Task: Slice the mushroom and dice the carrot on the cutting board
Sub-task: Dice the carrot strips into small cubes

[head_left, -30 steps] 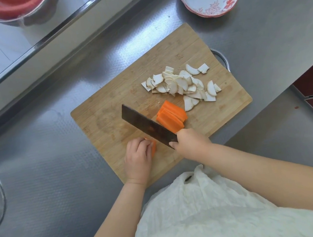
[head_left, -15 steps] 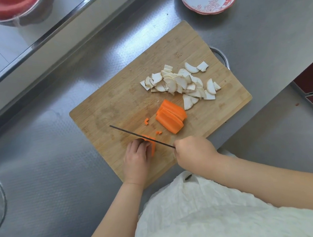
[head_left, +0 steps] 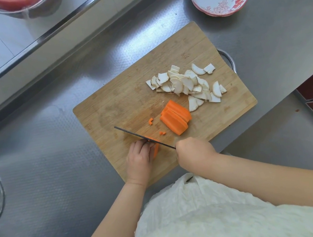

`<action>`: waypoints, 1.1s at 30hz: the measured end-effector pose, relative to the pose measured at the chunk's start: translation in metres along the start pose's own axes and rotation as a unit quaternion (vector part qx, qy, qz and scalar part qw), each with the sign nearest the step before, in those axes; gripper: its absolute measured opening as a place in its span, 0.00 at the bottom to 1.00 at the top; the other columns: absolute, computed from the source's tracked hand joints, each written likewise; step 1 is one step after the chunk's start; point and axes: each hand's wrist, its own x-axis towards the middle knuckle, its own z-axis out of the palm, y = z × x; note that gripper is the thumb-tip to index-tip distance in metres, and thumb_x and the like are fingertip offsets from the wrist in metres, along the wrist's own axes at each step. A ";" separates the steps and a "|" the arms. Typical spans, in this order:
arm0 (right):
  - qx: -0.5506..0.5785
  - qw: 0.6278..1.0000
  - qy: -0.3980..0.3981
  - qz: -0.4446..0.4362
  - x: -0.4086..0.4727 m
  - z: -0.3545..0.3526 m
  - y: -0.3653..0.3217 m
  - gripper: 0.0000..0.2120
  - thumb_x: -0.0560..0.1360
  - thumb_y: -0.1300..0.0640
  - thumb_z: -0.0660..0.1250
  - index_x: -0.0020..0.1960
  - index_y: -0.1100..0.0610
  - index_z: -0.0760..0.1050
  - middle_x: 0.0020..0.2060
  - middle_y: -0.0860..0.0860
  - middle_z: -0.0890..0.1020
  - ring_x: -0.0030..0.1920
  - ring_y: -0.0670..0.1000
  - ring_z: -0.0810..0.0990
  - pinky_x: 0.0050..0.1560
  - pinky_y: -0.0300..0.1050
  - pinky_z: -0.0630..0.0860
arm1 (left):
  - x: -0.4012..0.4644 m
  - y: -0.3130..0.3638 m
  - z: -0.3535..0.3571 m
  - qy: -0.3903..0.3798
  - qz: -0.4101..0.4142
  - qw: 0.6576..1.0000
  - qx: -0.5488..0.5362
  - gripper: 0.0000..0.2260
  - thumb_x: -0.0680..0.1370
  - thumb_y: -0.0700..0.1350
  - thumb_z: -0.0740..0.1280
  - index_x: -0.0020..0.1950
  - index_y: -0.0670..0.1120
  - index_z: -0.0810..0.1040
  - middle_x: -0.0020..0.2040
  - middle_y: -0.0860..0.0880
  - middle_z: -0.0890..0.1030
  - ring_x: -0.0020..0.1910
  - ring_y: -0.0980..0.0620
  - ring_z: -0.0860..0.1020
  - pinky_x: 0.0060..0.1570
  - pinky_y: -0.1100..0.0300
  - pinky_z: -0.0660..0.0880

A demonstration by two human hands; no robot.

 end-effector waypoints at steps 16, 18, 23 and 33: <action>0.151 0.988 0.030 -0.011 0.009 0.005 0.030 0.14 0.81 0.47 0.56 0.50 0.55 0.75 0.37 0.49 0.76 0.39 0.53 0.76 0.36 0.45 0.70 | -0.002 0.006 -0.012 -0.004 -0.015 0.999 -0.047 0.11 0.78 0.45 0.65 0.44 0.39 0.82 0.43 0.44 0.79 0.43 0.49 0.74 0.45 0.63 0.69; 0.112 0.992 0.051 -0.024 0.001 0.005 0.030 0.14 0.81 0.48 0.55 0.49 0.55 0.75 0.38 0.50 0.77 0.39 0.54 0.76 0.36 0.45 0.71 | -0.004 0.005 -0.012 -0.013 -0.014 0.999 -0.033 0.11 0.78 0.46 0.65 0.44 0.40 0.81 0.43 0.45 0.79 0.42 0.48 0.74 0.42 0.63 0.68; 0.032 0.997 0.053 -0.044 -0.008 0.011 0.020 0.08 0.81 0.57 0.56 0.50 0.55 0.74 0.35 0.50 0.72 0.36 0.54 0.71 0.28 0.42 0.61 | -0.006 0.004 -0.008 -0.019 -0.021 0.999 -0.022 0.13 0.78 0.47 0.63 0.44 0.40 0.82 0.42 0.44 0.79 0.42 0.46 0.75 0.42 0.60 0.69; 0.005 0.999 0.024 -0.042 -0.008 0.016 0.008 0.07 0.79 0.63 0.57 0.51 0.56 0.72 0.36 0.51 0.73 0.37 0.55 0.71 0.26 0.42 0.60 | -0.006 0.004 -0.008 -0.028 -0.030 0.999 -0.021 0.13 0.77 0.46 0.61 0.44 0.39 0.81 0.42 0.43 0.80 0.42 0.48 0.71 0.34 0.54 0.73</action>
